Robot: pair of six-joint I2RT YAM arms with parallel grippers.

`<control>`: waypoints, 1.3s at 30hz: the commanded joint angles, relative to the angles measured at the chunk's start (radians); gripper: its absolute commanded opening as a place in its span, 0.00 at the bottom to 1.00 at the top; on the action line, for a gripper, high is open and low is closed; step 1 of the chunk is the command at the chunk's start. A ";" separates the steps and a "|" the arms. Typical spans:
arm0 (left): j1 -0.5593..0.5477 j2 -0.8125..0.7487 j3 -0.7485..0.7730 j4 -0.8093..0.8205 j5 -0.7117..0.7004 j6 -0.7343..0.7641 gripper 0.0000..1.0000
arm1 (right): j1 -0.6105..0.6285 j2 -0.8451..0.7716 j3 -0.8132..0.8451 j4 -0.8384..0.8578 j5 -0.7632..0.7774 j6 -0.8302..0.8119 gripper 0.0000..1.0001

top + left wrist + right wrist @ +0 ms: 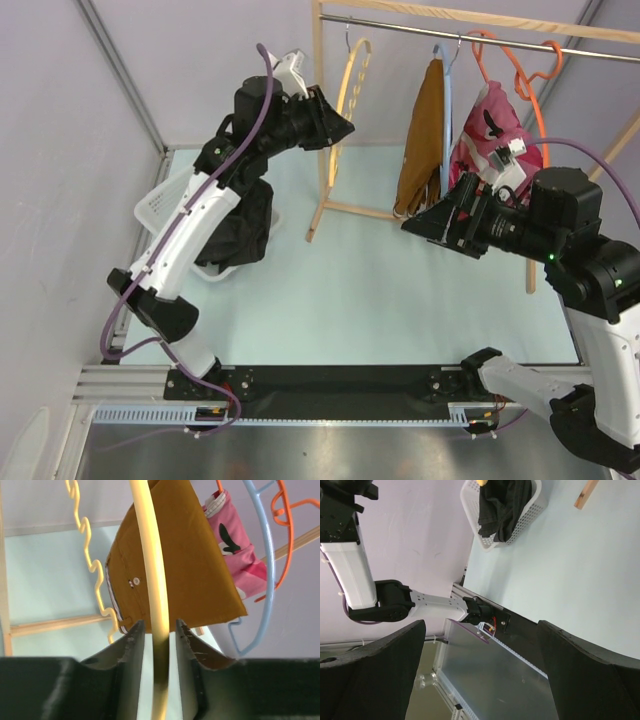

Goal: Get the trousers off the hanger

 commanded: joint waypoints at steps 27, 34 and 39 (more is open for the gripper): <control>0.007 -0.935 -1.110 0.302 0.219 -0.472 0.82 | -0.023 -0.366 -0.882 0.690 -0.234 0.463 1.00; 0.007 -1.175 -1.423 0.381 0.244 -0.539 0.88 | -0.023 -0.403 -1.126 0.758 -0.140 0.399 1.00; 0.007 -1.273 -1.659 0.576 0.297 -0.607 0.89 | -0.023 -0.470 -1.322 0.911 -0.051 0.459 1.00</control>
